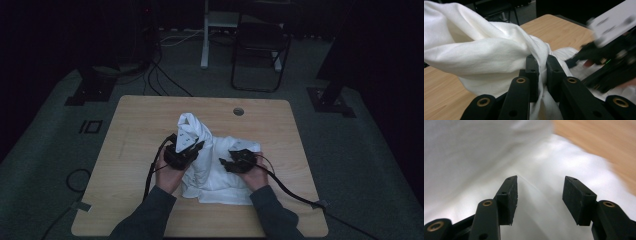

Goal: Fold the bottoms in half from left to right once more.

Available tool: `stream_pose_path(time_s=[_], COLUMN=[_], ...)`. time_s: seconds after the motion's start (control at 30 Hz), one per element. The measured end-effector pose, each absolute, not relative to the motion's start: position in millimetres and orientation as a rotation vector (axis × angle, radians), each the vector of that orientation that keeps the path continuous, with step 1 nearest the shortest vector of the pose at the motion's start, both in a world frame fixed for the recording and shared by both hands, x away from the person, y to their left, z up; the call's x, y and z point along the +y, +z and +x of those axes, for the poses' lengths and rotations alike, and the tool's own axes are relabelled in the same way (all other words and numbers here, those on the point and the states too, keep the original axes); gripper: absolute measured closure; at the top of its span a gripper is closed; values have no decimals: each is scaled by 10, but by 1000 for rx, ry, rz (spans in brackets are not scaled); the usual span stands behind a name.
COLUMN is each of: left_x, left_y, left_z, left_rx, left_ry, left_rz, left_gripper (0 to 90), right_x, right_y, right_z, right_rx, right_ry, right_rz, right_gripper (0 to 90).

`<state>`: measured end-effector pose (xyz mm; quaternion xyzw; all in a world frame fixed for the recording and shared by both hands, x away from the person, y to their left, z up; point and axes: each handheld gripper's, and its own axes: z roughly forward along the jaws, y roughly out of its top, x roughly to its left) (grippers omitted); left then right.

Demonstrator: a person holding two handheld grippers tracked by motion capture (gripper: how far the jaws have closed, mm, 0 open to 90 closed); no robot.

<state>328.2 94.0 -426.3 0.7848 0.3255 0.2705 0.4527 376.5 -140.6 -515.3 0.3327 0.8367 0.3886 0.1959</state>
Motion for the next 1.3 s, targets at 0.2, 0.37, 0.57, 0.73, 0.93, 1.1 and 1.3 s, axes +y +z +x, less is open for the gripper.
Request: stream_pose_path(time_s=[0.2, 0.37, 0.57, 0.73, 0.93, 1.1, 1.3], left_x=[811, 589, 315, 18, -245, -427, -539], left_y=[-4289, -4335, -4332, -4415, -4839, -5224, -5386], left_z=[3298, 3321, 3307, 3288, 3349, 3409, 3450], left_rx=[779, 737, 681, 615, 603, 633, 657], left_ry=[647, 614, 580, 522, 411, 314, 287], left_rz=[1953, 1979, 1992, 2002, 2051, 2112, 2169], left_gripper=[827, 827, 827, 828, 827, 824, 821], right_x=[-1931, -2093, -2023, -2045, -2331, -2782, -2900], right_y=[-5219, -5541, -5615, -5636, -5506, -5351, -5169], right_z=[3678, 3634, 3633, 3629, 3563, 3500, 3406], right_rx=[2293, 2334, 2335, 2331, 2302, 2162, 2113], right_ry=[1044, 1001, 1034, 1069, 1099, 1162, 1246], right_rz=[1054, 1121, 1134, 1141, 1148, 1265, 1237], right_gripper=[454, 458, 498, 502, 472, 453, 400])
